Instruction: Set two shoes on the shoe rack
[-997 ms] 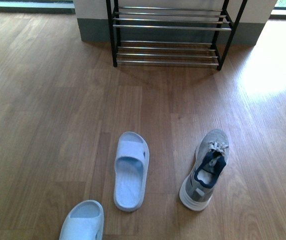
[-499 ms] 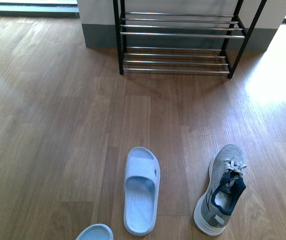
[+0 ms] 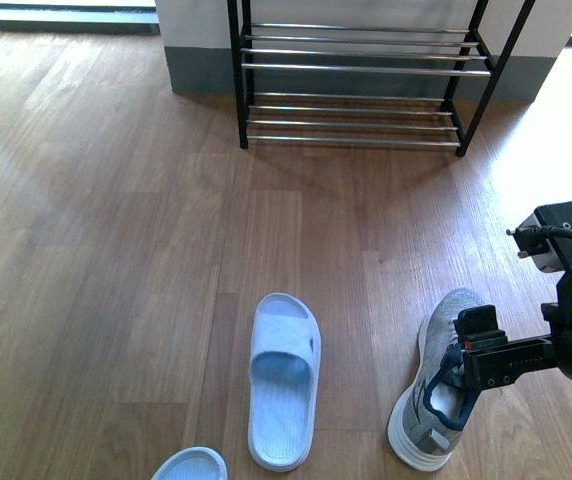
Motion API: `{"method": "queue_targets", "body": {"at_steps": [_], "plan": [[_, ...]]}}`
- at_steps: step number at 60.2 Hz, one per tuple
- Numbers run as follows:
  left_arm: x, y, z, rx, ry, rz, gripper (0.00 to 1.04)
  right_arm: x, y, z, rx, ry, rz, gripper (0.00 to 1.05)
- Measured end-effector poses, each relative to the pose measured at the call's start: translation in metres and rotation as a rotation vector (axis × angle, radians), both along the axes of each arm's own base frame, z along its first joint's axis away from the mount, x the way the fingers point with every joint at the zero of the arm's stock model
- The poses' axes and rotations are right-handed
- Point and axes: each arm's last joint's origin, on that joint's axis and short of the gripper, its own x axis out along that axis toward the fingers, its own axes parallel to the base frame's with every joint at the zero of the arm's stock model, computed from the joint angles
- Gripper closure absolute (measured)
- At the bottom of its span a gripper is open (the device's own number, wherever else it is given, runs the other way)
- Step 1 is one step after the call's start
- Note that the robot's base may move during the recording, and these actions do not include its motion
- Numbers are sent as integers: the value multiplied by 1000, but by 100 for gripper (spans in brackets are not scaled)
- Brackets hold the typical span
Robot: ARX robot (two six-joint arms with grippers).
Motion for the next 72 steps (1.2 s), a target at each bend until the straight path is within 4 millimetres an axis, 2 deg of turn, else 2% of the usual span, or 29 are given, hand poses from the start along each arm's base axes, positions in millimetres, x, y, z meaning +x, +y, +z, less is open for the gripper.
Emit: {"method": "queue_targets", "body": {"at_steps": [17, 35, 54, 72], "plan": [[0, 0, 0, 0, 0, 0, 103, 22, -21, -42, 33, 99, -110, 9], [0, 0, 0, 0, 0, 0, 103, 28, -35, -88, 76, 222, -194, 9], [0, 0, 0, 0, 0, 0, 103, 32, -53, -117, 82, 281, -280, 9], [0, 0, 0, 0, 0, 0, 103, 42, -54, -145, 124, 281, -312, 9]]}}
